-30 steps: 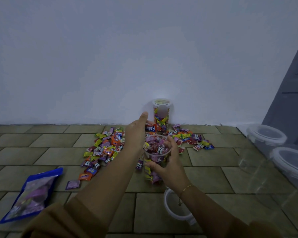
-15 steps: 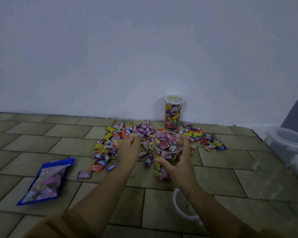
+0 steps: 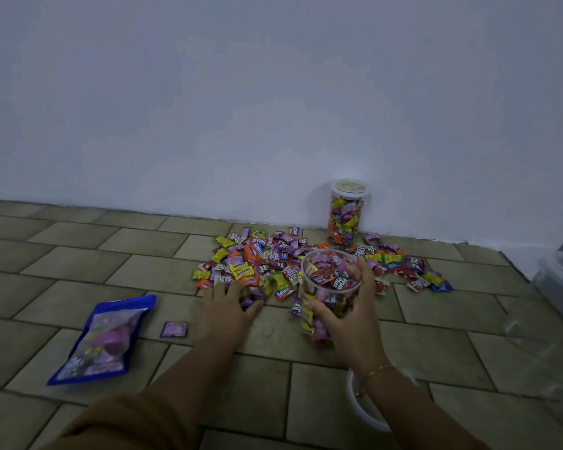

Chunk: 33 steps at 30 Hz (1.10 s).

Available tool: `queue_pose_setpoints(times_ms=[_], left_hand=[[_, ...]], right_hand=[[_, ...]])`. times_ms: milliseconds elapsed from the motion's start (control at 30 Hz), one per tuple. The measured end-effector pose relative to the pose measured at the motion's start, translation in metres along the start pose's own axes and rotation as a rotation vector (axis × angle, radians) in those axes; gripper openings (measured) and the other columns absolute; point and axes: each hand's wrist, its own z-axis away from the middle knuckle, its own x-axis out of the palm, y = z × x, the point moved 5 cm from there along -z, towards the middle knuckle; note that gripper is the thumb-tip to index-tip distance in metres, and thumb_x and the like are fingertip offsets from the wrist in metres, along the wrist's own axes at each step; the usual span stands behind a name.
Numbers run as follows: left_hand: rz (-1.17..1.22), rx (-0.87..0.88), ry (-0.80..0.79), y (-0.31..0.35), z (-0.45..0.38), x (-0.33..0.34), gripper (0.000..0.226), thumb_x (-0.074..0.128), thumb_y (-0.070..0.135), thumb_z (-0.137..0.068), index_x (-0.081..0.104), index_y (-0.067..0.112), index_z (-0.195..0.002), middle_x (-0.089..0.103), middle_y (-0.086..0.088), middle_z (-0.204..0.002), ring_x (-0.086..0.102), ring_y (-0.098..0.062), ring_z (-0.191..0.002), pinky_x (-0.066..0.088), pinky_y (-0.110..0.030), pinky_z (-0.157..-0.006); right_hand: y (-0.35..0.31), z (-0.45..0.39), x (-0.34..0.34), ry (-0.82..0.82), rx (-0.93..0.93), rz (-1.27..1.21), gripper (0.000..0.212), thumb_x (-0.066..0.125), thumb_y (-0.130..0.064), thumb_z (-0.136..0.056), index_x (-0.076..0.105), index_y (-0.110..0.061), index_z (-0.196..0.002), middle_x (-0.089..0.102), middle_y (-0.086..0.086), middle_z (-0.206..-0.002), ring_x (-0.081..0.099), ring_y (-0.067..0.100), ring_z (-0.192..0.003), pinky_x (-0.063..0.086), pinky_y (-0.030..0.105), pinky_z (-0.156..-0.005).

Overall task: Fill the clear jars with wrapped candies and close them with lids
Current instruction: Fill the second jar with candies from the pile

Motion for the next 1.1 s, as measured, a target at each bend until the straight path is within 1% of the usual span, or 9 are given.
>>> queue_pose_setpoints(times_ms=[133, 267, 467, 600, 700, 767, 867, 967, 1100], left_hand=[[0.144, 0.076, -0.043, 0.007, -0.005, -0.001, 0.047, 0.050, 0.055, -0.089, 0.049, 0.028, -0.129, 0.054, 0.001, -0.126, 0.047, -0.019, -0.115, 0.039, -0.030, -0.084], [0.497, -0.037, -0.119, 0.011, -0.010, -0.005, 0.052, 0.065, 0.043, -0.085, 0.055, 0.020, -0.131, 0.060, -0.007, -0.125, 0.055, -0.024, -0.112, 0.043, -0.031, -0.085], [1.090, -0.261, -0.034, 0.022, -0.010, -0.033, 0.040, 0.061, 0.053, -0.083, 0.058, 0.014, -0.092, 0.057, -0.002, -0.074, 0.055, -0.019, -0.073, 0.045, -0.031, -0.067], [1.680, -0.490, -0.222, 0.048, -0.024, -0.044, 0.060, 0.068, 0.066, -0.069, 0.065, 0.016, -0.103, 0.071, -0.012, -0.102, 0.067, -0.032, -0.096, 0.050, -0.059, -0.087], [1.911, -0.456, -0.279, 0.080, -0.026, -0.070, 0.039, 0.062, 0.055, -0.083, 0.064, 0.016, -0.086, 0.071, -0.003, -0.070, 0.069, -0.019, -0.061, 0.054, -0.047, -0.079], [1.985, -0.386, -0.315, 0.103, -0.025, -0.083, 0.034, 0.058, 0.049, -0.088, 0.057, 0.019, -0.073, 0.057, 0.006, -0.053, 0.055, -0.012, -0.044, 0.050, -0.038, -0.075], [2.000, -0.333, -0.338, 0.124, -0.019, -0.097, 0.033, 0.058, 0.048, -0.087, 0.055, 0.018, -0.076, 0.049, 0.004, -0.061, 0.042, -0.012, -0.049, 0.047, -0.027, -0.059], [1.991, -0.255, -0.333, 0.137, -0.016, -0.103, 0.028, 0.055, 0.042, -0.091, 0.056, 0.015, -0.085, 0.059, 0.005, -0.053, 0.053, -0.009, -0.038, 0.045, -0.017, -0.039], [1.936, -0.153, -0.293, 0.143, -0.013, -0.108, 0.025, 0.055, 0.037, -0.092, 0.057, 0.013, -0.087, 0.063, 0.005, -0.051, 0.058, -0.011, -0.041, 0.051, -0.022, -0.045]], right_hand=[[-0.001, 0.001, 0.002, -0.010, 0.014, -0.014, 0.095, 0.072, -0.059, -0.053, 0.011, -0.063, -0.126, 0.036, -0.012, -0.138, 0.038, 0.012, -0.131, 0.038, 0.041, -0.109], [0.000, 0.003, 0.002, -0.014, 0.033, -0.026, 0.097, 0.074, -0.063, -0.051, 0.013, -0.066, -0.127, 0.036, -0.012, -0.139, 0.038, 0.012, -0.131, 0.038, 0.043, -0.109], [-0.002, 0.008, 0.001, -0.024, 0.048, 0.010, 0.101, 0.076, -0.055, -0.055, 0.014, -0.054, -0.134, 0.035, -0.016, -0.134, 0.037, 0.008, -0.130, 0.037, 0.038, -0.110], [-0.006, 0.011, 0.000, -0.021, 0.029, 0.018, 0.098, 0.080, -0.049, -0.058, 0.009, -0.070, -0.121, 0.036, -0.020, -0.131, 0.037, 0.003, -0.127, 0.036, 0.028, -0.107], [-0.009, 0.014, -0.001, -0.021, 0.033, 0.011, 0.096, 0.079, -0.050, -0.057, 0.010, -0.070, -0.121, 0.037, -0.019, -0.132, 0.037, 0.002, -0.127, 0.035, 0.023, -0.104], [-0.011, 0.015, -0.001, -0.031, 0.049, -0.005, 0.095, 0.076, -0.052, -0.055, 0.010, -0.064, -0.123, 0.035, -0.017, -0.135, 0.036, 0.001, -0.127, 0.034, 0.021, -0.105], [-0.011, 0.015, -0.001, -0.030, 0.062, -0.011, 0.099, 0.076, -0.052, -0.056, 0.013, -0.051, -0.132, 0.034, -0.015, -0.138, 0.035, 0.003, -0.129, 0.035, 0.025, -0.108], [-0.010, 0.014, -0.002, -0.033, 0.053, -0.003, 0.097, 0.081, -0.040, -0.062, 0.013, -0.054, -0.130, 0.036, -0.024, -0.131, 0.036, 0.000, -0.126, 0.034, 0.021, -0.105], [-0.008, 0.012, -0.002, -0.022, 0.054, -0.001, 0.096, 0.082, -0.039, -0.063, 0.013, -0.056, -0.129, 0.035, -0.022, -0.133, 0.036, 0.000, -0.127, 0.036, 0.022, -0.106]])
